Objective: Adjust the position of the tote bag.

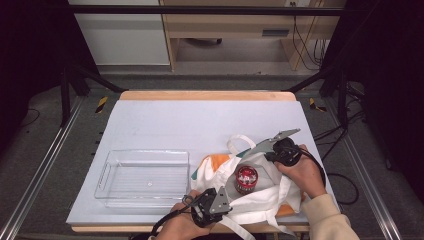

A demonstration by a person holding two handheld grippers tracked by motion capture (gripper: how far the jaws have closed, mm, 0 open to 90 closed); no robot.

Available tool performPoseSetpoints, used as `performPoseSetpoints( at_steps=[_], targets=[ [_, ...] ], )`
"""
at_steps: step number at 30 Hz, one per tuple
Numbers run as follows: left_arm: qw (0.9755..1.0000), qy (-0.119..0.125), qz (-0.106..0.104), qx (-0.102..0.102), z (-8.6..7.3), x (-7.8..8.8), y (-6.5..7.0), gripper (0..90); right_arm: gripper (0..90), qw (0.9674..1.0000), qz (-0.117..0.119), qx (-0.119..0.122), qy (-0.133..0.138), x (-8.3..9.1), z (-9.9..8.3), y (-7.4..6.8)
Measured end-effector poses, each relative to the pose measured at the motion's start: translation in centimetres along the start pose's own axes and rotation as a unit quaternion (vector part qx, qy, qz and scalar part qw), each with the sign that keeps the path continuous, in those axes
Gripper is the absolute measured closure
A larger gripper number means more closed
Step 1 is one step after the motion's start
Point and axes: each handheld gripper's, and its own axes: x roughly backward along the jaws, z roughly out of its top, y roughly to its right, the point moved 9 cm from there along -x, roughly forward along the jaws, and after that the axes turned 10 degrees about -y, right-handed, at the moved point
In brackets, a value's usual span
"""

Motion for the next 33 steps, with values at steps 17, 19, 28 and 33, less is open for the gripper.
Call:
performPoseSetpoints(
  at_steps=[17, 19, 28, 33],
  targets=[
    [0.9985, 0.043, 0.021, 0.026, 1.2, 2.2, -1.0, 56.4, 43.2, 0.9980, -0.030, 0.007, 0.056, 3.6, 0.5, -0.8],
    [0.9983, 0.046, 0.022, 0.027, 1.3, 2.3, -1.1, 54.1, 40.6, 0.9977, -0.030, 0.010, 0.060, 4.1, 0.5, -1.2],
    [0.9963, 0.067, 0.036, 0.040, 2.2, 3.9, -1.4, 41.0, 34.2, 0.9957, -0.018, 0.021, 0.089, 7.3, 1.3, -3.2],
    [0.9937, 0.089, 0.044, 0.052, 2.9, 5.7, -2.0, 35.1, 29.9, 0.9950, -0.003, 0.037, 0.093, 8.1, 1.9, -5.1]
  ],
)
